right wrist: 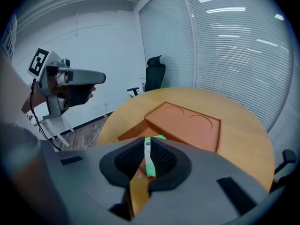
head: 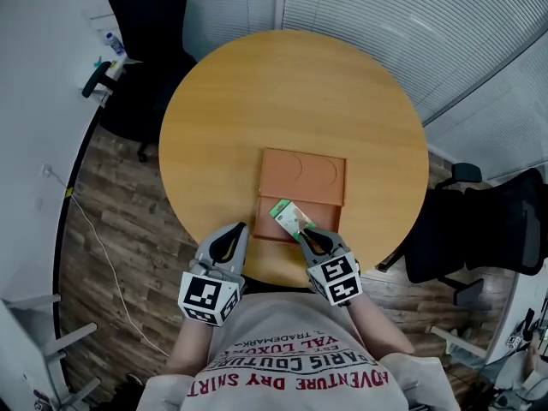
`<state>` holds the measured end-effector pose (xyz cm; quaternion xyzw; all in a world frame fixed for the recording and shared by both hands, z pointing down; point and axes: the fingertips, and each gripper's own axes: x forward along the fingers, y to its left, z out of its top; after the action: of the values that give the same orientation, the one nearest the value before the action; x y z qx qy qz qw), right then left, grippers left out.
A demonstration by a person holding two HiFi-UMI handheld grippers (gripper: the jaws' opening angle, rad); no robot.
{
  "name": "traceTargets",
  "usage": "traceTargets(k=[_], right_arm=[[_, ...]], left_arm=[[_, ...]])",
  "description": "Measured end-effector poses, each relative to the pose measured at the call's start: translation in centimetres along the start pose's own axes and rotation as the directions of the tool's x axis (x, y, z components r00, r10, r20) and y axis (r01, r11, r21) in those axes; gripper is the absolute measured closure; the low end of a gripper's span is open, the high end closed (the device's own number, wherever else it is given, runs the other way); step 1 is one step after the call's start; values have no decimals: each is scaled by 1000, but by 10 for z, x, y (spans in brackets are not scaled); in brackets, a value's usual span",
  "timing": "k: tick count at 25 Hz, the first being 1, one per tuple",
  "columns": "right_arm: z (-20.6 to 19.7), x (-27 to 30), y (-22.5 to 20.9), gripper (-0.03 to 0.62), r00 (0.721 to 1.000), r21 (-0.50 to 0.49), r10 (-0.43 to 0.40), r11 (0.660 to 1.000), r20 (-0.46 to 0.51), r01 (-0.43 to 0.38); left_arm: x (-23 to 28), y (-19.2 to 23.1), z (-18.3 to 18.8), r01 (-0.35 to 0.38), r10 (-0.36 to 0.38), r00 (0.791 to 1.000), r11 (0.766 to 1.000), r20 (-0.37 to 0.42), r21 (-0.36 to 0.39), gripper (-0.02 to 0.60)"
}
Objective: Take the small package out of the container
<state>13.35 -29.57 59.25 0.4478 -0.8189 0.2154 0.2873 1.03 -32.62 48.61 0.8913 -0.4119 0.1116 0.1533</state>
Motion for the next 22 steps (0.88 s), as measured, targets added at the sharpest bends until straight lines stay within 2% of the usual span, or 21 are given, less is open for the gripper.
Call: traceTargets(k=[3,7,8,13,16,19,22], right_arm=[[-4,24,-2,502,998,-29,4,1000,-59,-6],[-17,60,-5,332,982,-75,8,997,-187,-22],[-20,66,-8,311,978,-85,-2,996,-208,-16],[-33,90,-17,271,954,-96,-14,995,-300,-16],[-50,101,-17,239,919,-101,5,994,-395,-48],[-67,107,-20,233,880,-122,-9,991,-475,-55],[-75,113,-26,233,860,-124,-32,992,-510,-37]], left_arm=[[6,13,-4,15,-15,1000,1000,-21,-4,569],[13,31,-11,16,-16,999,1000,-42,-5,569],[13,35,-13,10,-10,999,1000,-43,-6,569],[16,50,-23,-10,7,998,999,-60,-45,569],[19,53,-25,-3,-1,998,998,-64,-56,569],[22,54,-24,4,-7,998,999,-62,-53,569],[24,58,-26,4,-7,998,998,-66,-56,569]])
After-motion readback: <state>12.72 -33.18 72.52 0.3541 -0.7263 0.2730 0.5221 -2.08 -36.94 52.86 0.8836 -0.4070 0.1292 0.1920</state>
